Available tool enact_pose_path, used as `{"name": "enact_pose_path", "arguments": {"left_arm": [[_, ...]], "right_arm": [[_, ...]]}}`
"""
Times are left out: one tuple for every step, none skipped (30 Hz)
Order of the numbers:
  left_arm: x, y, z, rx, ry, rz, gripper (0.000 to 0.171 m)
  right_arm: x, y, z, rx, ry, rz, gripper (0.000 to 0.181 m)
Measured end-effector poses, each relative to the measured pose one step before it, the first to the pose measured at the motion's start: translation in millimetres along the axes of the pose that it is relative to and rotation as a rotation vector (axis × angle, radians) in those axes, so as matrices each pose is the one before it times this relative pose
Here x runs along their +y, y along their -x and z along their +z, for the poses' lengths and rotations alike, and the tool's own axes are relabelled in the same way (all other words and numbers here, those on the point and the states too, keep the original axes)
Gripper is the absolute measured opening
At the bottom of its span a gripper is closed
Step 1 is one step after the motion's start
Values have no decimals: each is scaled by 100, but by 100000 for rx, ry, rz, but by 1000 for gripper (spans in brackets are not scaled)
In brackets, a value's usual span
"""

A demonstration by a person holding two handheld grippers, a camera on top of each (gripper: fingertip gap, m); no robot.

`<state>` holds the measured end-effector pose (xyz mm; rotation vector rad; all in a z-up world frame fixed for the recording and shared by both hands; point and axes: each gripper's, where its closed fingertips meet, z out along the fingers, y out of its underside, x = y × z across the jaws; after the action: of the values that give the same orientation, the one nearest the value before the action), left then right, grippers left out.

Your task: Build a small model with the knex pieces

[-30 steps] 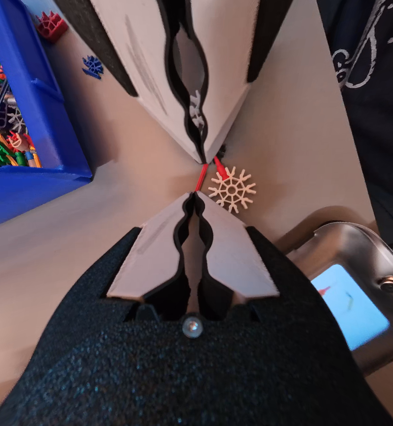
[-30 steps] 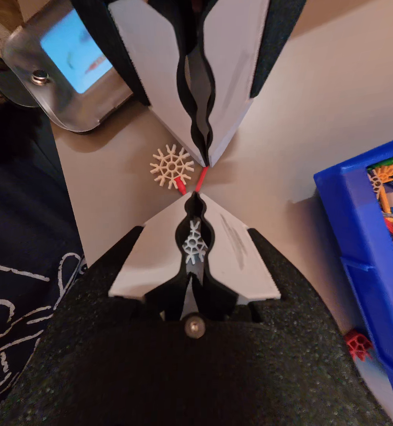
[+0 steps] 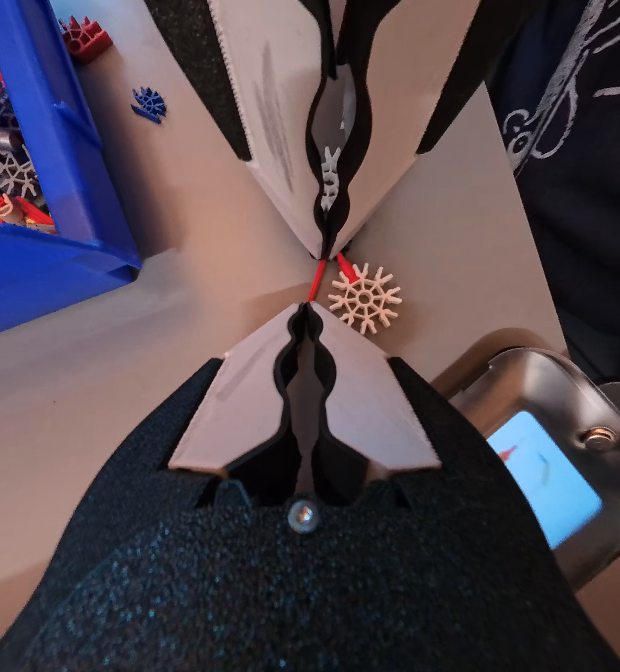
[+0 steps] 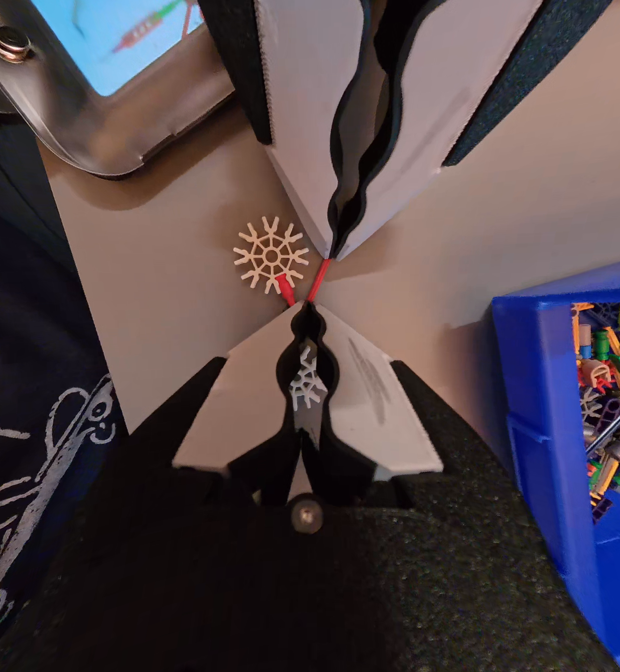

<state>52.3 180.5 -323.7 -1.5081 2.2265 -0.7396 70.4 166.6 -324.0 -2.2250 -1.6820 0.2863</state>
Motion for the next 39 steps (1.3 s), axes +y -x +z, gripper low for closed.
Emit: {"name": "enact_pose_path", "arguments": {"left_arm": [[5, -9, 11, 158, 71, -508, 0], [-7, 3, 2, 610, -32, -591, 0], [0, 4, 14, 631, -243, -520, 0], [-8, -1, 7, 961, -80, -1304, 0], [-2, 11, -2, 150, 316, -113, 0], [2, 15, 10, -821, 527, 546, 0], [0, 13, -14, -1361, 528, 592, 0], [59, -16, -107, -1261, 634, 1166, 0], [68, 82, -215, -1766, 358, 931, 1], [-22, 62, -331, -816, -497, -985, 2], [-126, 70, -419, -409, -1027, -1707, 2], [-190, 161, -488, -1108, -1342, -1035, 5], [-289, 211, -535, -1651, -1674, -437, 6], [-333, 67, -462, -809, -1796, -569, 7], [-203, 45, -376, -857, -850, -766, 8], [4, -39, -296, -845, 562, -418, 10], [8, -314, -237, -106, 740, 282, 10], [-124, -448, -209, -82, 5, 877, 10], [-164, -367, -203, -295, -16, 426, 11], [-98, -255, -188, -284, 521, -54, 12], [-85, -153, -199, -610, 516, 504, 12], [-78, -69, -224, -828, 389, 821, 13], [-22, 16, -240, -826, 593, 471, 13], [-2, 121, -289, -1007, 492, 156, 13], [-54, 145, -291, -963, -120, 3, 13], [-85, 148, -292, -793, -551, -248, 14], [-98, 120, -263, -541, -755, -430, 15], [-68, 91, -212, -432, -698, -318, 15], [-12, 94, -162, -616, -393, 63, 15], [50, 102, -122, -731, -22, 198, 15], [74, 115, -119, -702, 104, -5, 15], [84, 110, -79, -529, 212, -101, 15], [67, 112, -48, -529, -2, -46, 15], [69, 120, -42, -549, 96, -175, 15], [93, 122, -72, -671, 250, -82, 15], [59, 101, -111, -659, 11, -32, 15], [8, 79, -137, -596, -322, -79, 15], [-28, 74, -180, -625, -433, -133, 15], [-35, 80, -181, -585, -349, -204, 15]], "right_arm": [[6, -3, 29, 150, -122, -449, 0], [-21, 0, 8, 57, -39, -104, 0], [8, -4, 10, -567, 100, -53, 0], [-3, 10, -10, -820, -382, 687, 0], [-34, 23, -43, -1086, -1221, 1751, 0], [-79, -74, -130, -989, -2676, 3277, 0], [-254, -414, -402, 905, -4669, 3844, 0], [-128, -280, -663, 694, -3787, 1948, 0], [-79, -196, -780, 895, -3069, 718, 0], [-8, -196, -778, 1079, -2353, 766, 0], [91, -246, -688, 1283, -1494, 920, 1], [194, -181, -516, 1184, -563, 145, 3], [169, 29, -273, 630, -509, -1106, 4], [96, 269, -16, -125, -660, -1151, 7], [198, 346, 223, -624, 532, -240, 11], [197, 371, 396, -318, 696, -1087, 13], [178, 400, 465, -198, 785, -1723, 16], [113, 322, 465, -64, 582, -946, 18], [-43, 239, 420, 57, -179, -531, 22], [-46, 214, 375, -20, -91, -966, 25], [-47, 21, 318, 871, -12, -1052, 25], [-4, -63, 277, 1016, 381, -618, 25], [77, 22, 283, 207, 833, -509, 25], [72, 109, 293, -455, 627, -324, 25], [-101, 6, 195, 95, -546, 87, 24], [-145, 10, 99, -79, -431, 478, 23], [-101, -57, 65, 342, -55, 55, 18], [-87, -76, 77, 696, 45, -352, 18], [-131, -61, 102, 699, -74, -144, 18], [-140, -46, 97, 480, -86, -235, 18], [-162, -63, 117, 313, -120, 127, 18], [-265, -84, 178, 270, -179, 676, 18], [-288, -71, 202, 641, 142, 206, 18], [-259, 13, 155, 700, 370, -1001, 18], [-215, -24, 147, 846, 122, -654, 18], [-148, 20, 82, -28, -105, 333, 18], [-54, 80, -14, -720, -235, 218, 22], [-40, 1, -141, -149, -752, 326, 25], [-51, -49, -255, 19, -1002, 596, 26]]}}
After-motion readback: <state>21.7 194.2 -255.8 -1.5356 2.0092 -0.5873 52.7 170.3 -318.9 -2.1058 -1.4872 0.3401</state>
